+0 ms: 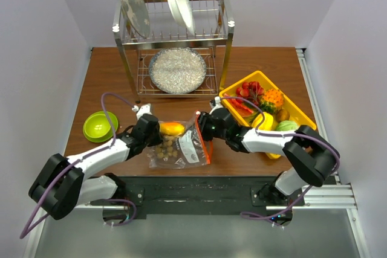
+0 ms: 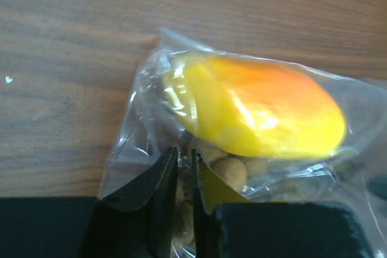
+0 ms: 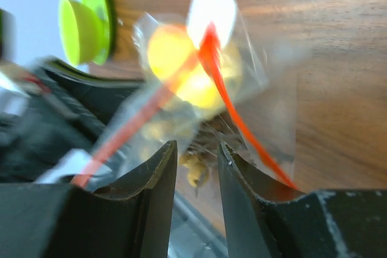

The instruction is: Open the zip-top bag and remove the fake food

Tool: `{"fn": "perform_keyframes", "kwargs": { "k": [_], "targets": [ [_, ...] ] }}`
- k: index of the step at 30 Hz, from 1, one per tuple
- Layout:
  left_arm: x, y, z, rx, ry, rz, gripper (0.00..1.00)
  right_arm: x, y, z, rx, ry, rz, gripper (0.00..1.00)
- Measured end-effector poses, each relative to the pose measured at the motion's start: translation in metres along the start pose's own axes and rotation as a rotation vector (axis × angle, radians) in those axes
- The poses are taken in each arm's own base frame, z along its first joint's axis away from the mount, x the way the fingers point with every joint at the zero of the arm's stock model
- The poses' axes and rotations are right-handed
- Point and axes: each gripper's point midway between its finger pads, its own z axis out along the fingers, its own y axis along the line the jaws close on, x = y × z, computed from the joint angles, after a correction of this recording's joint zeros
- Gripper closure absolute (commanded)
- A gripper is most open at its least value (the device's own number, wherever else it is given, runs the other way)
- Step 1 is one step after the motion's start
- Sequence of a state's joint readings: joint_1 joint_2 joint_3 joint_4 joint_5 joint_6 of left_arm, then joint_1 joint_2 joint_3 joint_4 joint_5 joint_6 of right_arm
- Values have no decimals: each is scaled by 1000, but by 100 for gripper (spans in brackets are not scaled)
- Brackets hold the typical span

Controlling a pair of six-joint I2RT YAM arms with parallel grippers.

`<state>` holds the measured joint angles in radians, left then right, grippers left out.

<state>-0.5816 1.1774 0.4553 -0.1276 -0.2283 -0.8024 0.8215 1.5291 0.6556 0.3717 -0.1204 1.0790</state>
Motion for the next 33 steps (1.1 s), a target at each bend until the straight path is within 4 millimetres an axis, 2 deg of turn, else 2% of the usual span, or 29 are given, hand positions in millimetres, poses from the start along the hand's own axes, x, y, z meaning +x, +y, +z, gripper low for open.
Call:
{"fn": "perform_keyframes", "kwargs": {
  "k": [1,3,6,10,13,16,22,25,29,33],
  "targets": [
    [-4,-4,-2,8,-2,7,73,3,-3,2,3,11,-19,65],
    [-17,-15,-7,36,-17,17,62,9,-12,7,16,37,-54,64],
    [-32,-29,-17,78,-44,25,54,14,-19,12,12,49,-104,64],
    [-40,-34,-34,117,-66,24,53,14,-19,14,-34,36,-180,62],
    [-40,-35,-45,144,-72,16,59,13,-17,14,-65,25,-237,62],
    [-31,-31,-48,163,-61,-9,69,13,-14,14,-89,13,-299,61],
    [11,-16,-43,159,35,-47,84,12,-5,10,-155,-30,-394,61],
    [23,-15,-40,169,68,-63,92,8,-3,9,-186,-72,-416,59],
    [29,-20,-37,196,81,-91,95,5,-6,17,-217,-125,-420,60],
    [29,-23,-35,210,83,-97,96,7,-19,29,-203,-133,-417,59]
  ]
}}
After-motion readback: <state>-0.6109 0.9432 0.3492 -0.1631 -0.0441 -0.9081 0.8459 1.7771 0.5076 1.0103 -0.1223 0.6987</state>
